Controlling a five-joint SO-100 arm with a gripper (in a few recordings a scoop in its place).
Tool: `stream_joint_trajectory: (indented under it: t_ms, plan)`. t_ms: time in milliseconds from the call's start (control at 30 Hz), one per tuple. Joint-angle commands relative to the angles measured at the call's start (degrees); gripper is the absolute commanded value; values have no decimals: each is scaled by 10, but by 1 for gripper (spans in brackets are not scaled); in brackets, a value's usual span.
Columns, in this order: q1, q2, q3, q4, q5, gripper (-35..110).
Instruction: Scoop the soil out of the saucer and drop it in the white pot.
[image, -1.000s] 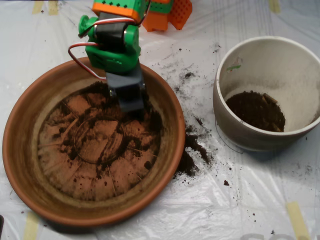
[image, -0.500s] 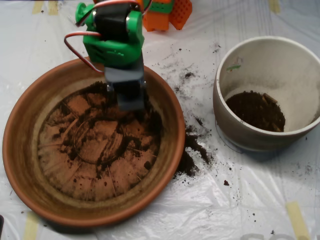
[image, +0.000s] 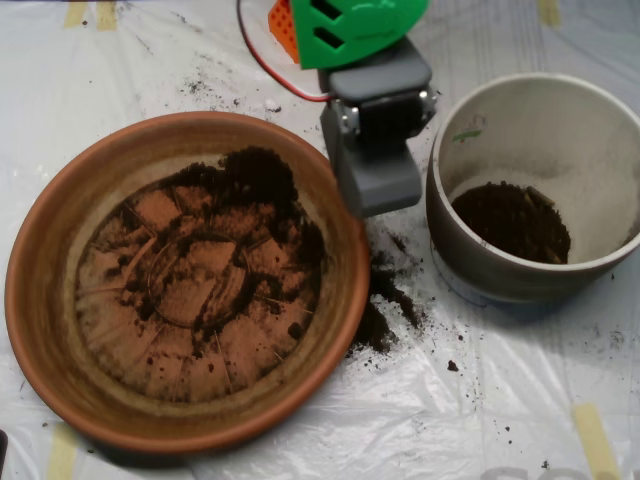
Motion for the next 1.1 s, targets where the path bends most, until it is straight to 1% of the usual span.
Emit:
stream_joint_trajectory:
  t_ms: [0, 100, 200, 400, 433, 533, 700, 867, 1067]
  plan:
    - [-60, 84, -41, -6, 3, 0]
    - [-97, 135, 0, -44, -3, 0]
    - [-133, 164, 3, -52, -8, 0]
    - [-194, 142, 29, -62, -37, 1]
    - [-200, 135, 42, -64, -40, 8]
    - [-207, 129, 80, -79, -46, 35]
    - [-203, 145, 94, -82, -44, 35]
    - [-194, 161, 69, -61, -37, 35]
    - [-153, 200, 79, -56, -28, 34]
